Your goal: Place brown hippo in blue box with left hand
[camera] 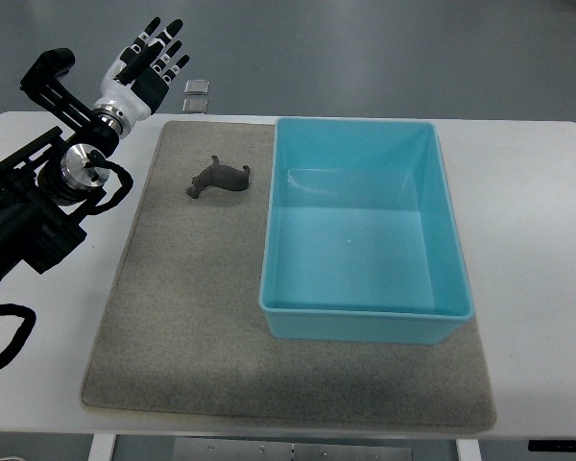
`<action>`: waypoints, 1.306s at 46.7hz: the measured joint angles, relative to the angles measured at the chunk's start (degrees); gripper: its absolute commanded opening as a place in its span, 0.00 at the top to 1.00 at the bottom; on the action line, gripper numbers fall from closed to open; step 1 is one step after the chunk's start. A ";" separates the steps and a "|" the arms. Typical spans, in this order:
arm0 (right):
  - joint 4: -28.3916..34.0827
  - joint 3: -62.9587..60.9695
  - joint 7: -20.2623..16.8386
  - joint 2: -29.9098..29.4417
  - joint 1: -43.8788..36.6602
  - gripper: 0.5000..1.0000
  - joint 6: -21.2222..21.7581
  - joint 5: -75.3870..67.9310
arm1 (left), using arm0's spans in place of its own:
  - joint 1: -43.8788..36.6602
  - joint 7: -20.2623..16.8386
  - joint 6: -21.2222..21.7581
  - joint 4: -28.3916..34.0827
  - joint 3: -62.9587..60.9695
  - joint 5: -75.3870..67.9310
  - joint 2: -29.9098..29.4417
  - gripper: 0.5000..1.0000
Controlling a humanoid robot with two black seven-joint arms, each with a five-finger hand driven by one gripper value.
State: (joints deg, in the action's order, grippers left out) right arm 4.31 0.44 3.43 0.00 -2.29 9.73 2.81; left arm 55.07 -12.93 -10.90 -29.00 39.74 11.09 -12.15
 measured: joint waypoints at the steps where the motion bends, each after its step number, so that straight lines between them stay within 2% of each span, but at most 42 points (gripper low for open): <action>1: 0.00 0.00 0.00 0.00 0.00 0.13 0.00 0.00 | -0.03 0.00 0.00 0.00 0.00 -0.01 0.01 0.00; 61: 0.00 0.00 0.00 0.00 0.01 0.13 0.01 0.00 | 0.29 0.01 0.32 -0.76 -0.65 -1.40 -0.07 0.00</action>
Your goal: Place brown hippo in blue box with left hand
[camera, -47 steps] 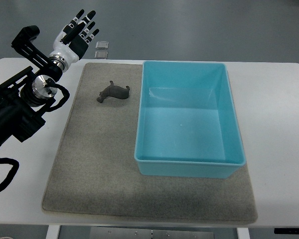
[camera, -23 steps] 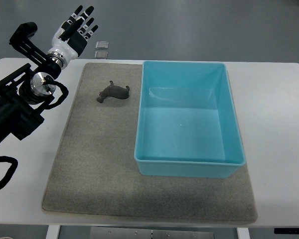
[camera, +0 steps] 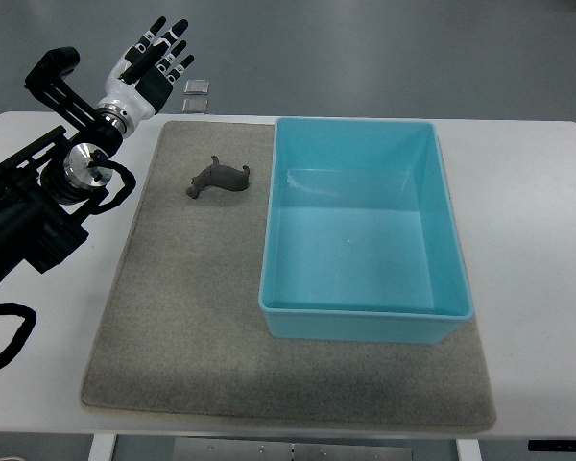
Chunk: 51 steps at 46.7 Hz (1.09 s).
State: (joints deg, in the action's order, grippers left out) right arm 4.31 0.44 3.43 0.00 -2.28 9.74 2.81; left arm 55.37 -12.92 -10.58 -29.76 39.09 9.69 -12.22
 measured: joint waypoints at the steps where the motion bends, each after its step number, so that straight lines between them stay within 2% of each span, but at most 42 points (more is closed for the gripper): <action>1: 0.00 0.00 0.00 0.00 0.00 0.13 0.01 0.00 | 0.03 0.00 -0.01 -0.01 -0.04 -0.64 0.00 0.00; 21: 0.00 0.00 0.00 0.00 0.00 0.13 -0.01 0.00 | 0.07 0.10 -0.81 -3.64 -0.24 -27.32 -1.26 0.00; 29: 0.00 0.00 0.00 0.00 0.00 0.13 0.01 0.00 | 0.00 0.22 -1.04 -6.34 -0.27 -37.21 -3.92 0.00; 40: 0.00 0.00 0.00 0.00 0.00 0.13 0.00 0.00 | -0.10 0.35 -1.05 -13.01 -4.40 -49.52 -9.06 0.00; 51: 0.00 0.00 0.00 0.00 0.00 0.13 0.00 0.00 | 1.35 0.78 -2.48 -14.89 -6.65 -58.22 -11.45 0.00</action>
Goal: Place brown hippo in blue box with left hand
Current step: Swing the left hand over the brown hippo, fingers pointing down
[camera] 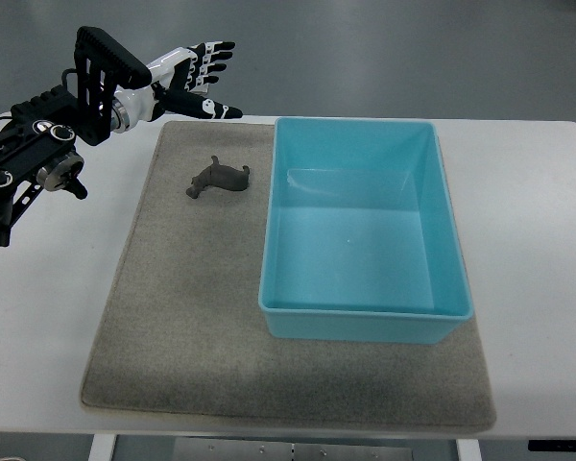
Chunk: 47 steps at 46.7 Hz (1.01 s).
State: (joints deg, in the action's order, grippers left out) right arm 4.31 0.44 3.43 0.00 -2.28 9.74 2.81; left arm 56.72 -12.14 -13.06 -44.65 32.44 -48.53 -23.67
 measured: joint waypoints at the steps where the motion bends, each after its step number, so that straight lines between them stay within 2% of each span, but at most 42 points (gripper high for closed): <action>1: 0.00 0.00 0.00 0.00 0.00 0.13 0.00 0.00 | 0.03 0.01 -0.19 0.00 0.00 -0.98 -0.03 0.00; 28: 0.00 0.00 0.00 0.00 -0.01 0.13 -0.03 0.00 | 2.19 -0.30 -8.64 -1.06 -0.04 -33.60 -0.98 0.00; 47: 0.00 0.00 0.00 0.00 0.00 0.13 -0.01 0.00 | 2.54 -0.25 -11.56 -3.04 -1.35 -46.95 -0.87 0.01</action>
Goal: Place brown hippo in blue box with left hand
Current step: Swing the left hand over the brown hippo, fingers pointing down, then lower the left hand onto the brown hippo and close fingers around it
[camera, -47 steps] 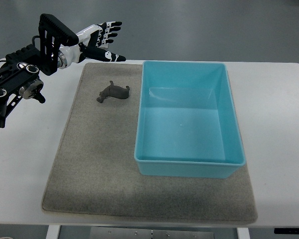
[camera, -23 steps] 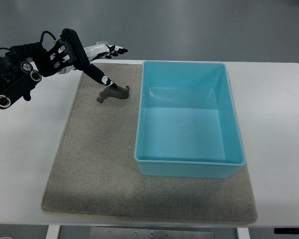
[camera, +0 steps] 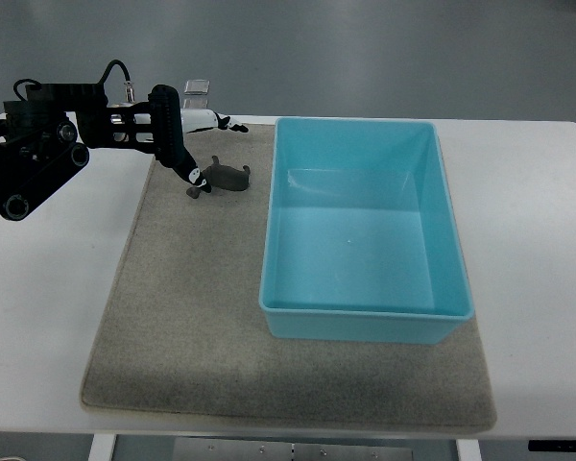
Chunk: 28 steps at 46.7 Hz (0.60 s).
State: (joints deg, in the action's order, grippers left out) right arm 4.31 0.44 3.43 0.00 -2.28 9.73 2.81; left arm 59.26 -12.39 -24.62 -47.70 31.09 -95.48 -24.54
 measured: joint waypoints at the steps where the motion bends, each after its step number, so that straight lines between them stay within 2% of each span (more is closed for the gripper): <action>1: 0.00 0.00 0.00 0.00 0.00 0.13 0.00 0.00 | 0.06 0.00 0.00 -0.03 -0.26 -0.47 -0.01 0.00; 28: 0.00 0.00 0.00 0.00 0.00 0.13 0.01 0.00 | -0.04 0.43 0.76 0.06 -2.13 -5.76 0.78 0.02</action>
State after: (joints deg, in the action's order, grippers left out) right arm 4.31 0.44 3.43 0.00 -2.29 9.74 2.81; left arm 59.22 -11.96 -23.86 -47.64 28.96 -101.24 -23.75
